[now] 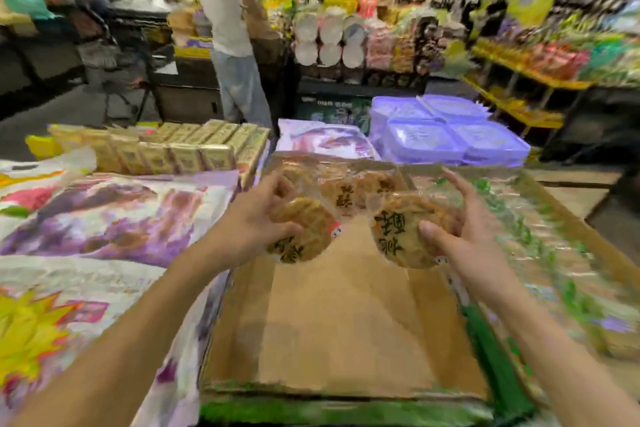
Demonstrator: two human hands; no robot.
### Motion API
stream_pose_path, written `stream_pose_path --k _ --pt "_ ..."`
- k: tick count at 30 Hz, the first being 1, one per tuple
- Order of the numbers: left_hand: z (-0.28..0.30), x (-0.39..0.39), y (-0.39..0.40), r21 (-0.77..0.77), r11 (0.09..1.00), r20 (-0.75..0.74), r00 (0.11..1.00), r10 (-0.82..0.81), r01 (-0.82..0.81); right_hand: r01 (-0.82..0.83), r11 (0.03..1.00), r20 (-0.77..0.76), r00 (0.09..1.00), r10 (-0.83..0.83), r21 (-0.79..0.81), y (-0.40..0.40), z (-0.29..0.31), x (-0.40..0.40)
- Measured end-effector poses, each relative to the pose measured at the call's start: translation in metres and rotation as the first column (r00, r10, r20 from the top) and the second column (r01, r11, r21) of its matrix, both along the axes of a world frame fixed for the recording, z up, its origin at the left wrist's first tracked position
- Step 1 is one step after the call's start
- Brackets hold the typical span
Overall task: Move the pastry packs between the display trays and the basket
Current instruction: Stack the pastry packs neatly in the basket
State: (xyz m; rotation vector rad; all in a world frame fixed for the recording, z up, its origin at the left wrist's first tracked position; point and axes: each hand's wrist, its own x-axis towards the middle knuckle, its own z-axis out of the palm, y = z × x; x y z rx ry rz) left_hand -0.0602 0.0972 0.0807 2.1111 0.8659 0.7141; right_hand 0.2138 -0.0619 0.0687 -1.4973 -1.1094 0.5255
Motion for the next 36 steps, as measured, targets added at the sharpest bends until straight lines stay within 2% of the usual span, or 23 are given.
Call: stream_pose_path --k 3,6,9,12,14,16,18,20,22,25,27,29,33,36 --pt "-0.016 0.064 0.052 0.159 0.984 -0.330 0.944 -0.018 0.074 0.003 0.998 0.042 0.999 0.000 -0.063 0.050 -0.019 0.056" --pt "-0.032 0.116 0.093 0.270 0.949 -0.637 0.769 0.051 0.160 0.013 0.987 0.051 0.999 -0.005 -0.158 0.104 -0.038 0.094" --pt "-0.046 0.157 0.126 0.285 0.928 -0.759 0.648 0.065 0.240 0.024 0.971 0.141 0.990 0.010 -0.239 0.156 -0.055 0.115" --pt "-0.066 0.189 0.155 0.248 0.920 -0.822 0.568 0.034 0.304 0.116 0.942 0.303 0.953 -0.016 -0.315 0.196 -0.067 0.132" --pt "-0.079 0.204 0.171 0.241 0.920 -0.808 0.589 0.013 0.310 0.133 0.924 0.377 0.926 0.013 -0.358 0.214 -0.071 0.138" --pt "-0.092 0.213 0.182 0.302 0.899 -0.747 0.664 0.017 0.317 0.135 0.906 0.463 0.883 0.073 -0.401 0.228 -0.075 0.140" --pt "-0.108 0.217 0.190 0.472 0.818 -0.652 0.755 0.071 0.330 0.122 0.878 0.535 0.829 0.167 -0.463 0.238 -0.081 0.140" --pt "-0.120 0.216 0.192 0.635 0.715 -0.583 0.789 0.196 0.292 0.145 0.838 0.615 0.746 0.257 -0.526 0.244 -0.085 0.137" --pt "-0.131 0.213 0.189 0.673 0.699 -0.539 0.808 0.237 0.243 0.183 0.805 0.681 0.655 0.328 -0.564 0.249 -0.086 0.135" --pt "-0.143 0.208 0.184 0.606 0.763 -0.556 0.805 0.206 0.224 0.252 0.775 0.778 0.453 0.435 -0.580 0.255 -0.084 0.134" --pt "-0.151 0.204 0.184 0.602 0.763 -0.576 0.791 0.209 0.237 0.301 0.783 0.834 0.299 0.464 -0.544 0.261 -0.086 0.137" --pt "-0.157 0.200 0.186 0.629 0.743 -0.557 0.799 0.228 0.227 0.323 0.804 0.867 0.201 0.457 -0.499 0.266 -0.090 0.142" --pt "-0.162 0.195 0.189 0.643 0.736 -0.548 0.800 0.246 0.214 0.324 0.814 0.875 0.136 0.464 -0.482 0.272 -0.095 0.140" --pt "-0.163 0.196 0.188 0.639 0.741 -0.546 0.799 0.251 0.204 0.335 0.818 0.884 0.166 0.438 -0.468 0.268 -0.094 0.133"
